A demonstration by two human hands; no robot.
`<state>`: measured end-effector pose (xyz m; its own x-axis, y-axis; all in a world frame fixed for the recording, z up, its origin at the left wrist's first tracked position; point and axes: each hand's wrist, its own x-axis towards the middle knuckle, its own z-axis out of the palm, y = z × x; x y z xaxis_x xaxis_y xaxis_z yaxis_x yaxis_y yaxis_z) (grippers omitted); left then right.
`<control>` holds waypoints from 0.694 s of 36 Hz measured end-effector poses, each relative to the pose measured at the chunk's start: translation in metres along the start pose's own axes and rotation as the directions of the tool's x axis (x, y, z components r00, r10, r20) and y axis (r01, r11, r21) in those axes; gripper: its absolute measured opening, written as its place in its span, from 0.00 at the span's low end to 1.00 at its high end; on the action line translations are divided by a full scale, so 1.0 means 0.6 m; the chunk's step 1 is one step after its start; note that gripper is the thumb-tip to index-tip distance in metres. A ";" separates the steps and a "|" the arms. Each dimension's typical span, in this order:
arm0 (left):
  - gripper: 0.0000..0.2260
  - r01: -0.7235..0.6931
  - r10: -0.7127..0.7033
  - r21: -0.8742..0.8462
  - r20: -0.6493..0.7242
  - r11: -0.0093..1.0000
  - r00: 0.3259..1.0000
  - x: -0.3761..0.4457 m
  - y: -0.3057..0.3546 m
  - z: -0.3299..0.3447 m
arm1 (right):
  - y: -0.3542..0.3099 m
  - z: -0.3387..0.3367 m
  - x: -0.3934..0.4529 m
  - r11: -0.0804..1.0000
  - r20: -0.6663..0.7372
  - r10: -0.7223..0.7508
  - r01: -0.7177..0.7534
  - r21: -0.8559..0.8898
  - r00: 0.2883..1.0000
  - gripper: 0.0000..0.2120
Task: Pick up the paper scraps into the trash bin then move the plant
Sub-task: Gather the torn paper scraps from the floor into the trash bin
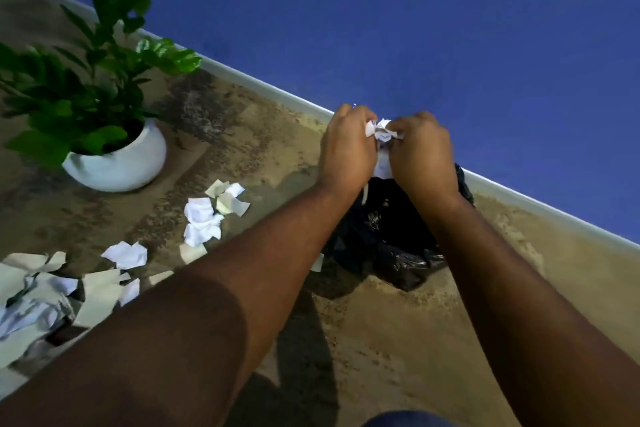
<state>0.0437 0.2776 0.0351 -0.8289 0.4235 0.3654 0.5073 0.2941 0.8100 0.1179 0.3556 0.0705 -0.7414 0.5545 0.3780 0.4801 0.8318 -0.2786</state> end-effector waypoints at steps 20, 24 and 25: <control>0.16 -0.116 0.027 0.189 0.421 0.975 0.907 -0.058 -0.015 0.055 | 0.085 0.038 -0.072 0.989 0.344 0.148 -0.139 -0.051 0.927 0.15; 0.22 -0.128 0.018 0.221 0.442 0.967 0.897 -0.054 -0.029 0.038 | 0.068 0.037 -0.067 0.979 0.360 0.199 -0.167 -0.120 0.911 0.21; 0.22 -0.131 0.025 0.215 0.437 0.968 0.899 -0.052 -0.032 0.032 | 0.062 0.036 -0.066 0.979 0.343 0.195 -0.160 -0.128 0.919 0.19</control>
<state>0.0644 0.2751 -0.0008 -0.6294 0.7628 0.1482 0.6506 0.4130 0.6373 0.1547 0.3641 0.0259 -0.7485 0.6630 -0.0098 0.6484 0.7287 -0.2205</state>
